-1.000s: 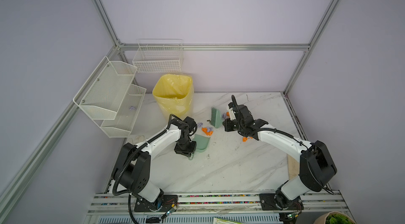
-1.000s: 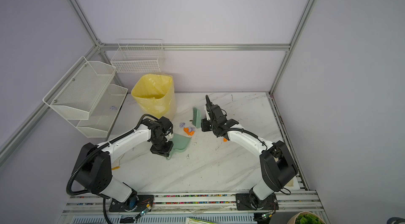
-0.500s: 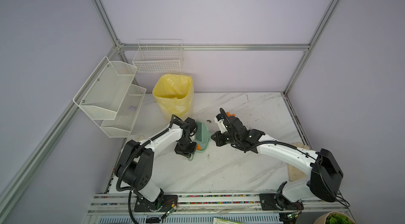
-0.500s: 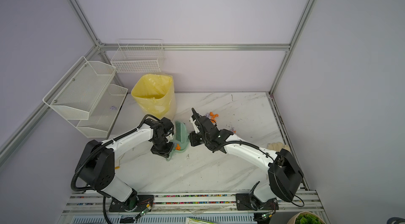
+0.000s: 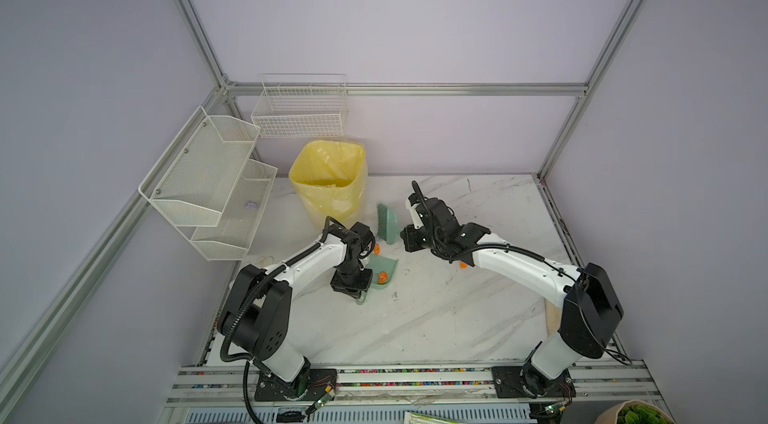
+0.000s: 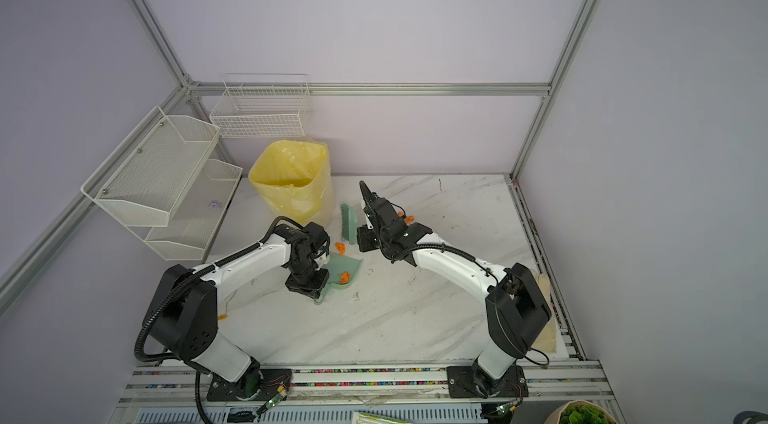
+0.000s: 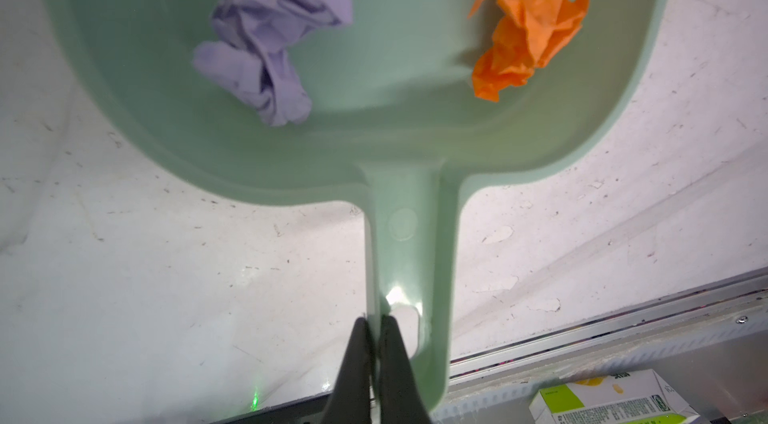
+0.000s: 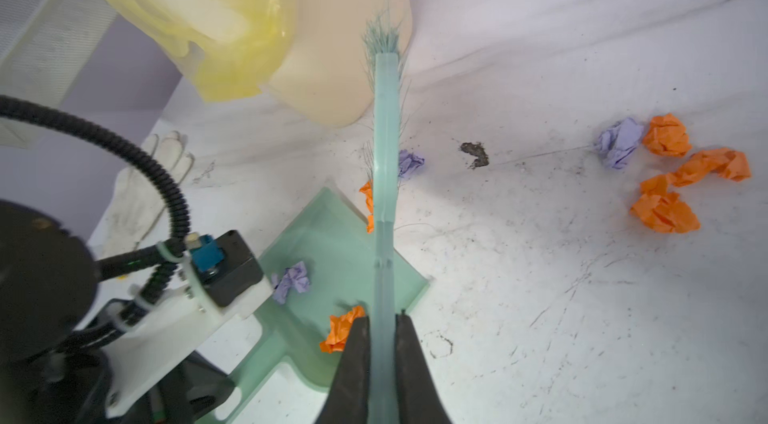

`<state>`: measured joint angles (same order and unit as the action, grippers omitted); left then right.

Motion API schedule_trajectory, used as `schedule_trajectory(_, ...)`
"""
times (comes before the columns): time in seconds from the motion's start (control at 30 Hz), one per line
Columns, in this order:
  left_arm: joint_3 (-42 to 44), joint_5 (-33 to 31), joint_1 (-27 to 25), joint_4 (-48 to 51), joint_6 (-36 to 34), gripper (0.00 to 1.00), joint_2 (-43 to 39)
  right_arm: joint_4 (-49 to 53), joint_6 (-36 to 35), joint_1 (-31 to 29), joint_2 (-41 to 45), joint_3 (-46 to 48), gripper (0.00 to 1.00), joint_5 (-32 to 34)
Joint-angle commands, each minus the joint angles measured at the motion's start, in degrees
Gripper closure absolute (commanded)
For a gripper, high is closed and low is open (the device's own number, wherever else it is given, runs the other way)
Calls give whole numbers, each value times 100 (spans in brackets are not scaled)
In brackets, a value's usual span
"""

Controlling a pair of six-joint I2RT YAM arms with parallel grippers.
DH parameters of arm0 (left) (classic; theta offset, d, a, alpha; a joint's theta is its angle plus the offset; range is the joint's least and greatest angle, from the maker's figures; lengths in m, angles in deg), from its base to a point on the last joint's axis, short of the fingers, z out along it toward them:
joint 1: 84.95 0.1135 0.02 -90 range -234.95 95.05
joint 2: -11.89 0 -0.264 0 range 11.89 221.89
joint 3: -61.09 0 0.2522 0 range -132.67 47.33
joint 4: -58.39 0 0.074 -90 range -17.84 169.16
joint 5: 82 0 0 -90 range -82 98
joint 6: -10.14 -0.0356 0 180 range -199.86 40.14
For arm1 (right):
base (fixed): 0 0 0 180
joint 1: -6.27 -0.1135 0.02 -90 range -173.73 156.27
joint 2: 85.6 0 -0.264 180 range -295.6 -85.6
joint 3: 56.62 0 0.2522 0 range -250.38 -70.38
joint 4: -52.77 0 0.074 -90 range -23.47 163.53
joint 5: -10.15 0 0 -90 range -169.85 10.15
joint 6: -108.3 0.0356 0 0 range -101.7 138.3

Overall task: Sweep away the paper scraps from the table
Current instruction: 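Sweep the orange and lavender scraps into the dustpan with the right brush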

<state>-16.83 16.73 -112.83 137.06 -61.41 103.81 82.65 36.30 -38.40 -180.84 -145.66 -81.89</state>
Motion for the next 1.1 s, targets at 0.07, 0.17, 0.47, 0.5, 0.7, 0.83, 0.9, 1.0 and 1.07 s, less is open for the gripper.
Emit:
schedule_trajectory(0.07,13,-39,43,5,20,100,-158,5,-910,28,-324,-589,100,450)
schedule_trajectory(0.17,-60,65,89,29,-13,100,-114,-147,-1347,28,-445,-739,100,302)
schedule_trajectory(0.47,-153,63,177,10,-42,100,-83,-235,-2278,28,-853,-999,100,520)
schedule_trajectory(0.5,-151,75,186,7,-48,100,-76,-270,-2326,28,-876,-973,100,525)
schedule_trajectory(0.7,-140,84,211,-4,-78,100,-41,-381,-2375,28,-889,-737,100,546)
schedule_trajectory(0.83,-150,86,221,-2,-106,100,-15,-540,-2476,10,-742,-355,100,424)
schedule_trajectory(0.9,-130,121,230,-45,-92,100,-34,-598,-2487,-15,-633,-118,100,369)
schedule_trajectory(1.0,-110,244,234,-115,-97,100,-34,-749,-2605,-117,-396,288,100,178)
schedule_trajectory(1.07,-123,249,248,-101,-123,100,-1,-888,-2814,-231,-138,610,100,-126)
